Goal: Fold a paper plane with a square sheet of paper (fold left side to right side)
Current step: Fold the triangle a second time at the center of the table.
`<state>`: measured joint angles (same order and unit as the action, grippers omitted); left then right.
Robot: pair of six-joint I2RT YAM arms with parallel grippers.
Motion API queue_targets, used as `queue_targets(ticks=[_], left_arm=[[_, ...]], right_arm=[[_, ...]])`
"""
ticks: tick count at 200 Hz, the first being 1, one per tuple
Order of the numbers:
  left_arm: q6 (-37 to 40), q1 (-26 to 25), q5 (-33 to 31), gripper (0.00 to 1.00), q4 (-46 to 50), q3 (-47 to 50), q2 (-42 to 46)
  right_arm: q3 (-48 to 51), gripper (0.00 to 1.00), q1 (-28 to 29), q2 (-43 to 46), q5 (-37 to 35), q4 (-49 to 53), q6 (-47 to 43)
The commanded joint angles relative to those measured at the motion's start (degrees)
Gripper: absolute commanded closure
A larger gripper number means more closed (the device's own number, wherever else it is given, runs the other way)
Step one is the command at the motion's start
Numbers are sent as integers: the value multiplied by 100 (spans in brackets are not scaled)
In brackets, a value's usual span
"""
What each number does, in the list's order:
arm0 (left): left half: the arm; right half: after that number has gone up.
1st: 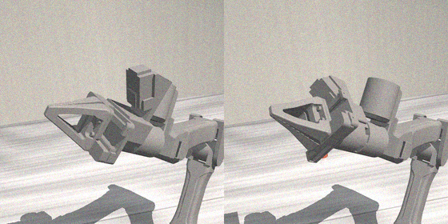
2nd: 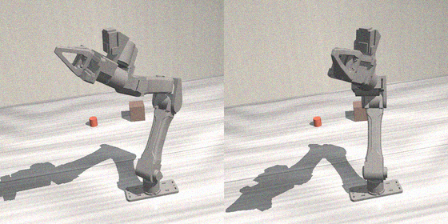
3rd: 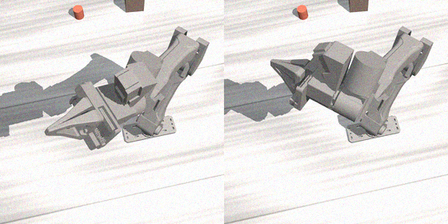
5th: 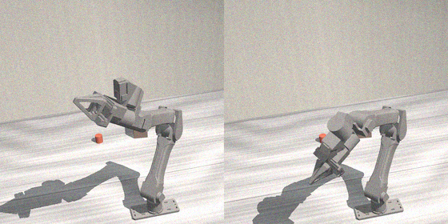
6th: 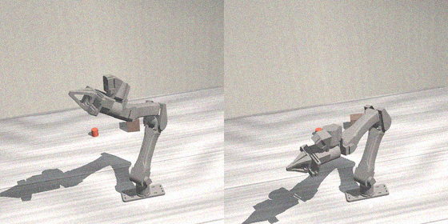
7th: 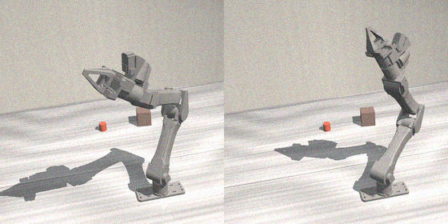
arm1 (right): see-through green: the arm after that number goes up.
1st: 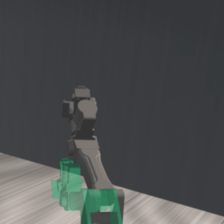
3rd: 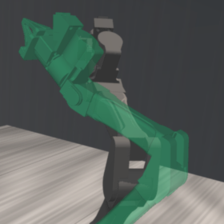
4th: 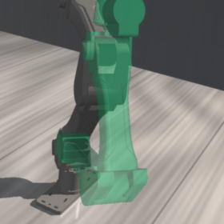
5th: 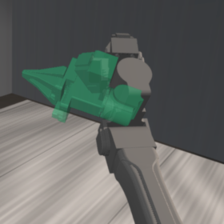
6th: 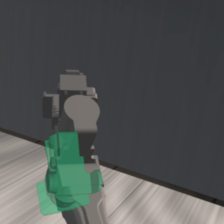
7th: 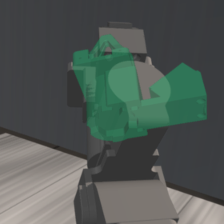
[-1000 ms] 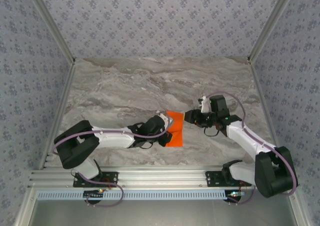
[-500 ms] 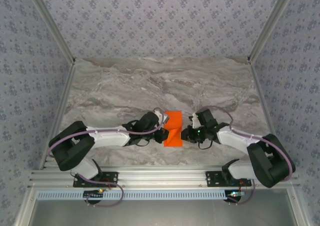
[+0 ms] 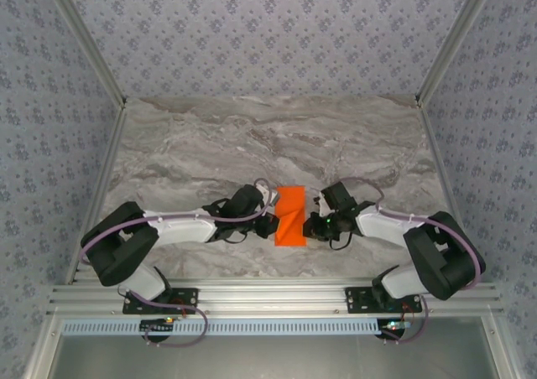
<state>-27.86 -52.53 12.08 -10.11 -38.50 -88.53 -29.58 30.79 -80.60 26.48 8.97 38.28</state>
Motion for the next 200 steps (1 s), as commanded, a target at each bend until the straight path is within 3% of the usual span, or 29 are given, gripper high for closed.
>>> queue_targets(ticks=[1,200], left_arm=[[165,63,157,95,53,-157,-80],[412,268,277,95,-39,-408,-647]], right_arm=[[-124,89,60,-155,-299,407,-139],[-243,89,147,-320,-556,793,-369]])
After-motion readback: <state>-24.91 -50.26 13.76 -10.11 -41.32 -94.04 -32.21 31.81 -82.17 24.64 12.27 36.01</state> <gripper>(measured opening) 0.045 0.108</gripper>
